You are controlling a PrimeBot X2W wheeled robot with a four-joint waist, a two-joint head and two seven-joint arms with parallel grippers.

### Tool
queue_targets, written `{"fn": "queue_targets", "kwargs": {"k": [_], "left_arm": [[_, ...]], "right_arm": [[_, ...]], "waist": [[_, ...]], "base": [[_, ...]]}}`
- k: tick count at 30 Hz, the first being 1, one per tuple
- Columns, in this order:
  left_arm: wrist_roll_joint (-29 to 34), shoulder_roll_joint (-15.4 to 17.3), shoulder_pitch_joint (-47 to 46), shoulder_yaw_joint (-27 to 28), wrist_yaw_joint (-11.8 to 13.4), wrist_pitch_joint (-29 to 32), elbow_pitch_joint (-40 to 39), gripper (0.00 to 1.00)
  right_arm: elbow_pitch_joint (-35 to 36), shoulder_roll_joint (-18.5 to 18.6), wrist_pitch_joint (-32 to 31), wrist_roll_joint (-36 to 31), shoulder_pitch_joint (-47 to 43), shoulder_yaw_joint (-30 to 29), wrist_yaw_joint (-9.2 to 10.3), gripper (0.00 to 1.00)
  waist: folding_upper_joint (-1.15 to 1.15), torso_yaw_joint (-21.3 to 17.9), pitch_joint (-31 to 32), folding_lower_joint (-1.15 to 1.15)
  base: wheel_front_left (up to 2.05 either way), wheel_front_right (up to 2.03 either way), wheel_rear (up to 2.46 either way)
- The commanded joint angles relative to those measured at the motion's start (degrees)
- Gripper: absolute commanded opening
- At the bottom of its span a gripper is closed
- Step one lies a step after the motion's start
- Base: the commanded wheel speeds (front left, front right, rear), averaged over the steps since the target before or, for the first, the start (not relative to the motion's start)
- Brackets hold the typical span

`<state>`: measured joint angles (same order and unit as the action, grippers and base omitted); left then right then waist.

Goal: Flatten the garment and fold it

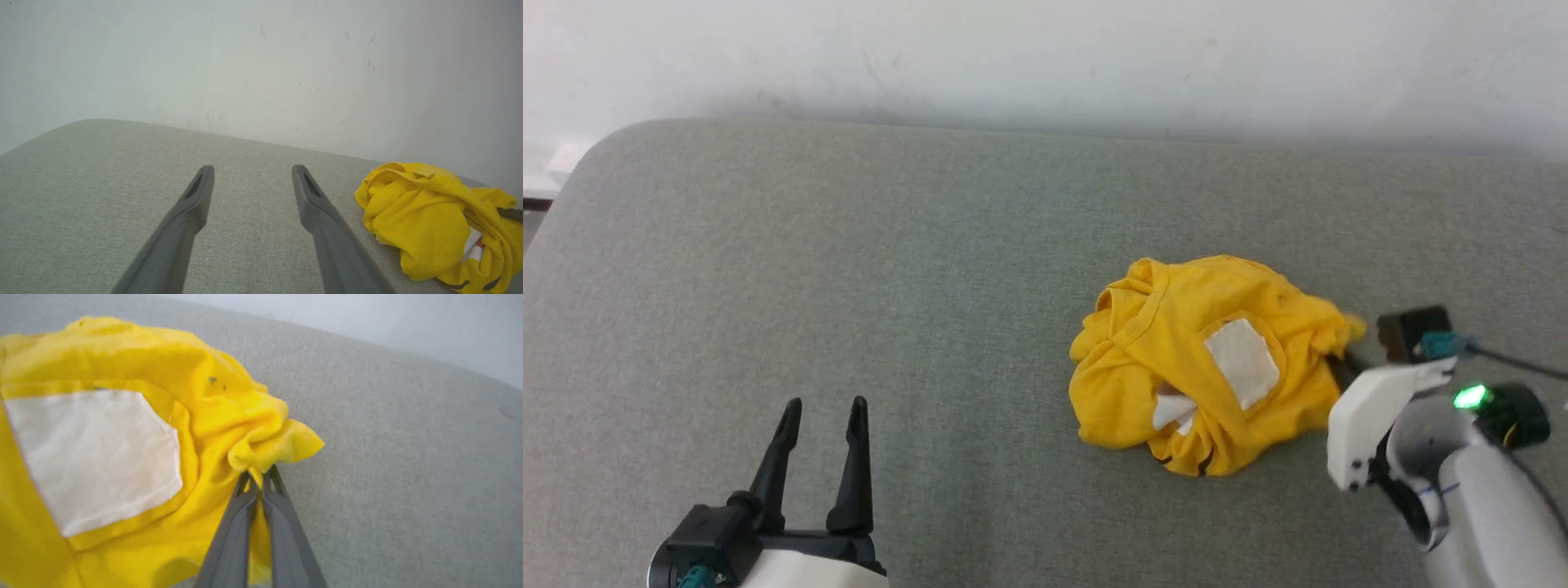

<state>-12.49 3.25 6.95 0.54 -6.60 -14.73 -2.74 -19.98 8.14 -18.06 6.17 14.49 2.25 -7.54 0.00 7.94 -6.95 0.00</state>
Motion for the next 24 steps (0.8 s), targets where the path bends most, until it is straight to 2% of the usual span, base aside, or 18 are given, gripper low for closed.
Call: {"fn": "queue_targets", "kwargs": {"k": [1, 4, 8, 13, 18, 24], "left_arm": [[0.43, -0.30, 0.13, 0.33, -0.46, -0.27, 0.15, 1.00], [0.40, -0.33, 0.17, 0.35, -0.47, -0.27, -0.01, 1.00], [0.18, -0.35, 0.10, 0.49, -0.44, -0.27, -0.34, 1.00], [0.02, -0.36, -0.11, 0.53, -0.48, -0.27, -0.45, 1.00], [0.09, -0.36, -0.58, 0.41, -0.58, -0.27, -0.09, 1.00], [0.51, -0.36, -0.67, 1.04, -0.68, -0.27, 0.21, 1.00]], "right_arm": [[2.71, 0.81, 0.18, 0.48, 2.02, -0.48, 0.05, 0.00], [8.24, 2.65, -0.46, 0.30, 3.66, -2.30, 0.05, 0.00], [16.32, 4.80, -2.67, -1.49, 3.40, -8.02, 0.05, 0.00], [23.51, 5.14, -6.15, -4.90, -4.32, -18.17, 0.05, 0.00], [23.25, 1.11, -6.36, -6.57, -15.29, -27.35, 0.05, 0.00], [18.30, -3.25, -2.89, -6.71, -20.44, -29.13, 0.05, 0.00]], "waist": [[0.00, -1.20, 0.99, 0.00], [0.00, -2.09, 1.32, 0.00], [0.00, -2.71, 1.12, 0.00], [0.00, -2.52, -0.12, 0.00], [0.00, -1.43, -1.13, 0.00], [0.00, -1.30, -1.11, 0.00]], "base": [[0.00, 0.00, 0.00], [0.00, 0.00, 0.00], [0.00, 0.00, 0.00], [0.00, 0.00, 0.00], [0.00, 0.00, 0.00], [0.00, 0.00, 0.00]]}}
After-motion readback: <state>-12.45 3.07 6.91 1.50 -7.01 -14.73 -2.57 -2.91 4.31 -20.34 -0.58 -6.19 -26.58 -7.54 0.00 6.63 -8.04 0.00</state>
